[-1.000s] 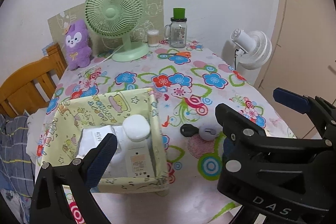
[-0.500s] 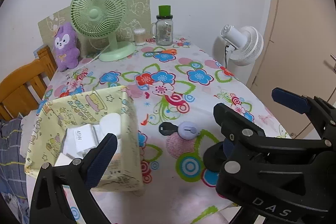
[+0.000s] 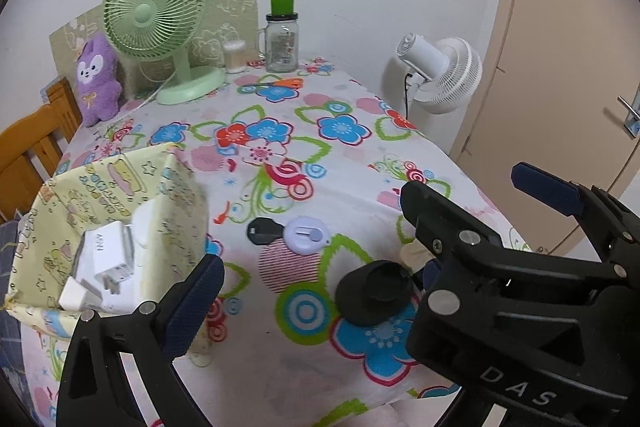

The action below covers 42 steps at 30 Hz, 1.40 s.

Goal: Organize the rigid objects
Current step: 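Withdraw both tools from the box toward the black cup and beige lid, then lower the left tool onto the black round cup while the right tool lowers onto the beige hedgehog lid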

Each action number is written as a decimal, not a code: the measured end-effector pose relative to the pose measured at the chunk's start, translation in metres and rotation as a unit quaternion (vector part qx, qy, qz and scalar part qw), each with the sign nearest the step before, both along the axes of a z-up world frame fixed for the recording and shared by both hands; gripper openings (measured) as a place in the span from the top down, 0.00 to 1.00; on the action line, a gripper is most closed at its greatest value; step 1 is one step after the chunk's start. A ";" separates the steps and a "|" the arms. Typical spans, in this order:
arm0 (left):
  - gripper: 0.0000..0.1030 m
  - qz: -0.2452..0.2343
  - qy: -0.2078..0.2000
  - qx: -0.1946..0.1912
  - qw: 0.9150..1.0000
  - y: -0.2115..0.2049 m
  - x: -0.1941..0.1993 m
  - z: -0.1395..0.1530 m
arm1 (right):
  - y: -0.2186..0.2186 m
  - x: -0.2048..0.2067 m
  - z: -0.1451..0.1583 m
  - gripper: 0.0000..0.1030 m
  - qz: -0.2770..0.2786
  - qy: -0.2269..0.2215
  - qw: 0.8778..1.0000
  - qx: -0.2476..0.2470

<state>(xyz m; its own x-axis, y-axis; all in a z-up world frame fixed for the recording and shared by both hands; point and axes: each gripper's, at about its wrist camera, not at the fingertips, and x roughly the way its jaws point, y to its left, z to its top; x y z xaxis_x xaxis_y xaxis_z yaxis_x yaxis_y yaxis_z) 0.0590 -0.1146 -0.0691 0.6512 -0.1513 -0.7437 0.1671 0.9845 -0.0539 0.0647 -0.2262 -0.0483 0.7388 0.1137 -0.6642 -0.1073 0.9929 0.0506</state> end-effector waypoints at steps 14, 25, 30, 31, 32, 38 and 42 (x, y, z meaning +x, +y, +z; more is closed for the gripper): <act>0.03 -0.006 0.023 0.004 1.000 -0.023 0.007 -0.041 | -0.022 0.002 -0.039 0.08 -0.003 -0.005 1.000 -0.010; 0.03 -0.023 0.044 -0.007 0.999 -0.036 0.011 -0.069 | -0.041 0.007 -0.072 0.08 -0.019 0.030 0.999 -0.001; 0.03 -0.031 0.054 -0.003 0.998 -0.043 0.015 -0.079 | -0.050 0.008 -0.084 0.08 -0.033 0.044 0.998 -0.001; 0.03 -0.031 0.055 -0.003 0.998 -0.044 0.016 -0.080 | -0.052 0.008 -0.085 0.08 -0.036 0.045 0.998 0.000; 0.03 -0.031 0.056 -0.003 0.998 -0.045 0.017 -0.082 | -0.054 0.008 -0.087 0.08 -0.039 0.047 0.998 0.000; 0.07 -0.039 0.050 -0.007 0.998 -0.049 0.021 -0.083 | -0.063 0.012 -0.093 0.08 -0.050 0.057 0.997 0.013; 0.14 -0.052 0.054 -0.013 0.997 -0.050 0.020 -0.082 | -0.064 0.015 -0.095 0.08 -0.053 0.061 0.997 0.014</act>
<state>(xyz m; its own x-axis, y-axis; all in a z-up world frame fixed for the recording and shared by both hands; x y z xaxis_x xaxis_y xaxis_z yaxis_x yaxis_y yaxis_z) 0.0787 -0.1642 -0.1508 0.5476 -0.2348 -0.8031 0.2602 0.9600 -0.1033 0.0792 -0.2906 -0.1436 0.6613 0.0591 -0.7478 0.0075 0.9963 0.0853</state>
